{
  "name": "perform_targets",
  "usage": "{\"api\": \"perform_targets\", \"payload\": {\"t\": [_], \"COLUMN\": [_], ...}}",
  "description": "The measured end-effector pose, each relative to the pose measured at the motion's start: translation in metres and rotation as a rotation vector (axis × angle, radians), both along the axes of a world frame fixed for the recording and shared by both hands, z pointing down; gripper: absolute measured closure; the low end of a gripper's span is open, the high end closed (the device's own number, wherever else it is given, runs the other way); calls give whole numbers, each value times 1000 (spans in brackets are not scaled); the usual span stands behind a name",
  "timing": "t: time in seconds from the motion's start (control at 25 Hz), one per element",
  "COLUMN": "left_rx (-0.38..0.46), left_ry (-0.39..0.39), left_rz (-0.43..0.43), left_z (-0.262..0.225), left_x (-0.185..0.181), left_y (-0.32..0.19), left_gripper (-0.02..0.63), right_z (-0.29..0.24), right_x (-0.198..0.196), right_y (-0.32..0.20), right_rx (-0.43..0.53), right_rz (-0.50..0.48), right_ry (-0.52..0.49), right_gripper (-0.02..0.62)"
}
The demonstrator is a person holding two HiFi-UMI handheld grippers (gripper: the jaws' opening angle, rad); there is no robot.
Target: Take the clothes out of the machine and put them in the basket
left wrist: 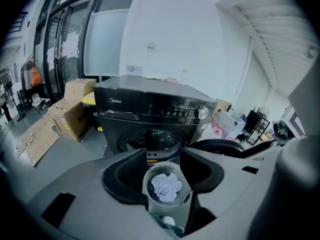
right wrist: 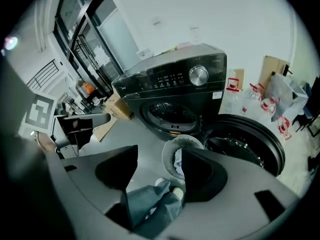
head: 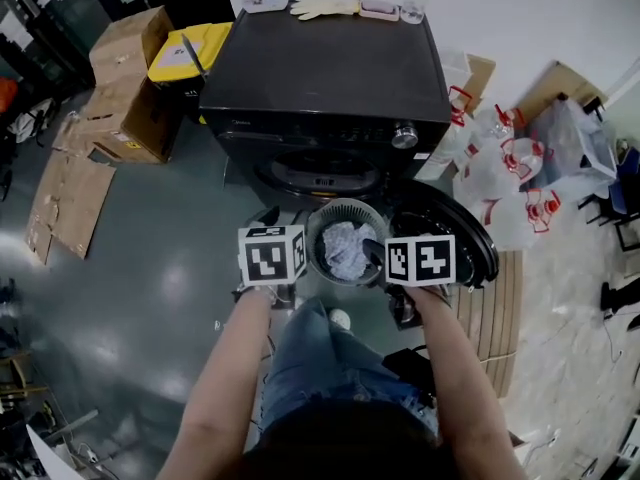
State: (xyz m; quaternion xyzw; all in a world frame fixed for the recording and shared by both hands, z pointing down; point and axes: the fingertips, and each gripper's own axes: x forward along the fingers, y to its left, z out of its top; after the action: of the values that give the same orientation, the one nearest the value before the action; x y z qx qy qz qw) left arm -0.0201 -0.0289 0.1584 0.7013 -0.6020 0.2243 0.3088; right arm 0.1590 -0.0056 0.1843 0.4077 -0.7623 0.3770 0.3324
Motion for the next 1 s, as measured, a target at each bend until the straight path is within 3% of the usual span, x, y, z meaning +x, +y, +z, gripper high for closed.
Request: {"api": "perform_targets", "payload": {"t": [0.2,0.4,0.76,1.0], "left_rx": [45,89,169,296], "left_ry": [6,-1,6,-27], "left_rz": [-27,-39,-1,80], "left_z": [-26,-45,-72,-108], "left_x": [-3,-4,-2,-9], "left_y": [15,20,16,12], "left_gripper": [405,405,405,404], "right_z": [-40,-73,-108,-140], "right_x": [0,-8,-4,-15], "right_y": [-3,-10,-11,-9], "right_rx": [120,202,325,456], "right_rz": [-93,-119,-57,-26], "right_ry": [60,31,-63,-83], "right_gripper": [324,324,325,327]}}
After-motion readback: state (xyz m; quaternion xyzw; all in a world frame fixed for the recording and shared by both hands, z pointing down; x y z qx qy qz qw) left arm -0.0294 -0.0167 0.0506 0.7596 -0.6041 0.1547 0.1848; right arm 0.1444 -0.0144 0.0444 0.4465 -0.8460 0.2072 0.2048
